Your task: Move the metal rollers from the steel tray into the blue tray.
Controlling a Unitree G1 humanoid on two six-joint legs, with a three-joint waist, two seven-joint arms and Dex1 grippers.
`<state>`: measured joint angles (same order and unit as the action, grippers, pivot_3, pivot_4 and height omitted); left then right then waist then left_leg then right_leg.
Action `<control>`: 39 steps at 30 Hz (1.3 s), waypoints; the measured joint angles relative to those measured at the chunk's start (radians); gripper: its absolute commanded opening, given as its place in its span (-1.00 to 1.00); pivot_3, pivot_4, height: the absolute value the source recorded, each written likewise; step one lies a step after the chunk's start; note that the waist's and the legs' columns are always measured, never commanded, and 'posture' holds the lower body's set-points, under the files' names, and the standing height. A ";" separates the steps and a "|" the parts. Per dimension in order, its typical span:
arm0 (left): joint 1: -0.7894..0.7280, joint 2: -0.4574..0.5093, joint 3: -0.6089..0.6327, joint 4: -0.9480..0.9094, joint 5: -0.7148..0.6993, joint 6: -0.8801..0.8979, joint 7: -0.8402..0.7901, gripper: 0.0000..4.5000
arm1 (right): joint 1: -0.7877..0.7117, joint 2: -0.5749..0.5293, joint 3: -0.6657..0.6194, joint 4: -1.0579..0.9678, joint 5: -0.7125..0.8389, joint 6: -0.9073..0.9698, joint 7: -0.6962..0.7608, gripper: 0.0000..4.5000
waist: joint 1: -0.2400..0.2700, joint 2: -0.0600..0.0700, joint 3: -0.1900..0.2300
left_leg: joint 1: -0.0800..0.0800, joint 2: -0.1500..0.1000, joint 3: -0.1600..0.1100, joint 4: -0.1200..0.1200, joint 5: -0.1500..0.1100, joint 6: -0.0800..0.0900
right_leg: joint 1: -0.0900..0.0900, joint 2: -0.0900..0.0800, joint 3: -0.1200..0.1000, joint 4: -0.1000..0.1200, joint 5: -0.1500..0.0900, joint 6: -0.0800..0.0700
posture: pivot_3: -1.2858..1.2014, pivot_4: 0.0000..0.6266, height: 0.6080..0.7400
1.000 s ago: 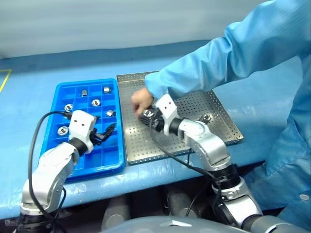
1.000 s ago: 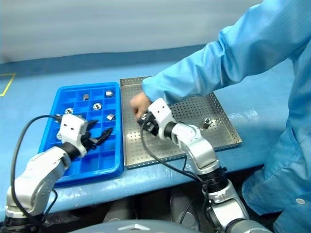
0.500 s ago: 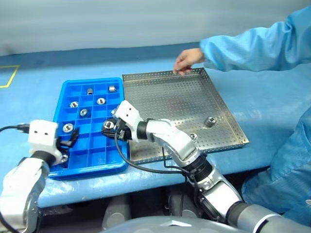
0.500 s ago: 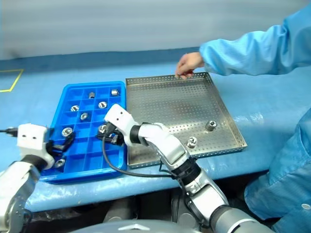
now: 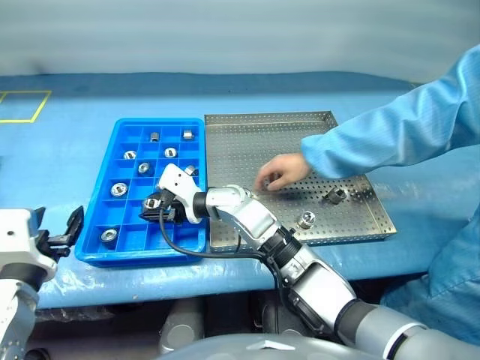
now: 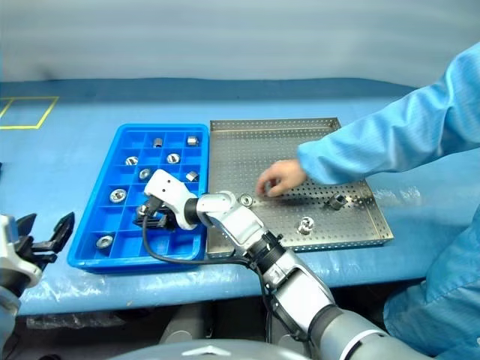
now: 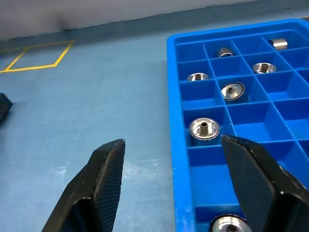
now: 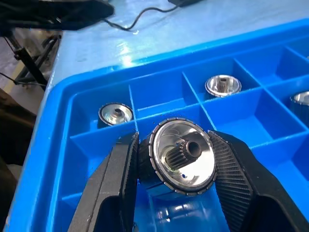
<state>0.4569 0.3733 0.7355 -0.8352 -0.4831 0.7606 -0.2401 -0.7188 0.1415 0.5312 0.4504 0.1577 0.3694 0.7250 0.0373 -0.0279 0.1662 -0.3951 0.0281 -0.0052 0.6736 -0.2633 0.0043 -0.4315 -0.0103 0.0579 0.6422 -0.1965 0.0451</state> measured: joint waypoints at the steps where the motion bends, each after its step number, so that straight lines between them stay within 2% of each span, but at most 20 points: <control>1: 0.007 -0.002 0.000 -0.002 -0.004 0.000 0.001 0.54 | -0.008 0.000 -0.002 0.026 -0.002 -0.013 -0.001 -0.17 | 0.002 0.000 0.000 | 0.000 0.000 0.000 0.000 0.000 0.000 | 0.000 0.000 0.000 0.000 0.000 0.000 | 0.28 -0.52 1.00; 14: 0.051 -0.039 -0.002 -0.032 -0.028 -0.008 0.022 0.54 | -0.073 0.003 -0.017 0.133 0.006 -0.085 0.005 -0.17 | 0.019 0.000 0.000 | 0.001 0.000 -0.005 -0.012 0.003 -0.006 | -0.001 0.001 -0.007 0.000 -0.005 -0.009 | 0.32 -0.52 1.00; 32: 0.165 -0.132 -0.026 -0.066 -0.026 -0.075 0.049 0.54 | -0.102 0.006 0.020 0.178 0.006 -0.123 0.013 -0.17 | 0.065 0.001 0.000 | 0.000 0.001 -0.016 -0.013 0.003 -0.010 | 0.001 0.002 -0.016 0.000 -0.008 -0.013 | 0.38 -0.52 1.00; 34: 0.167 -0.134 -0.035 -0.066 -0.026 -0.077 0.053 0.54 | -0.111 0.006 0.023 0.186 0.006 -0.128 0.012 0.16 | 0.065 0.001 0.000 | 0.000 0.001 -0.016 -0.013 0.004 -0.010 | 0.001 0.002 -0.017 0.000 -0.008 -0.013 | 0.38 -0.52 1.00; 37: 0.167 -0.134 -0.040 -0.066 -0.026 -0.080 0.060 0.54 | -0.124 0.006 0.024 0.188 0.006 -0.146 0.012 0.54 | 0.065 0.001 0.000 | 0.000 0.001 -0.017 -0.014 0.003 -0.010 | 0.001 0.002 -0.017 0.000 -0.009 -0.013 | 0.36 -0.52 1.00; 39: 0.155 -0.131 -0.054 -0.066 -0.025 -0.080 0.064 0.54 | -0.124 0.006 0.023 0.168 0.008 -0.154 0.004 0.54 | 0.064 0.001 0.001 | 0.000 0.001 -0.017 -0.014 0.004 -0.010 | 0.000 0.002 -0.018 0.001 -0.009 -0.013 | 0.34 -0.52 1.00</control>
<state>0.6121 0.2419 0.6819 -0.9012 -0.5083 0.6805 -0.1758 -0.8432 0.1478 0.5544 0.6180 0.1656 0.2150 0.7295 0.1017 -0.0266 0.1670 -0.3956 0.0288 -0.0223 0.6600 -0.2597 -0.0062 -0.4310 -0.0084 0.0404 0.6427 -0.2052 0.0318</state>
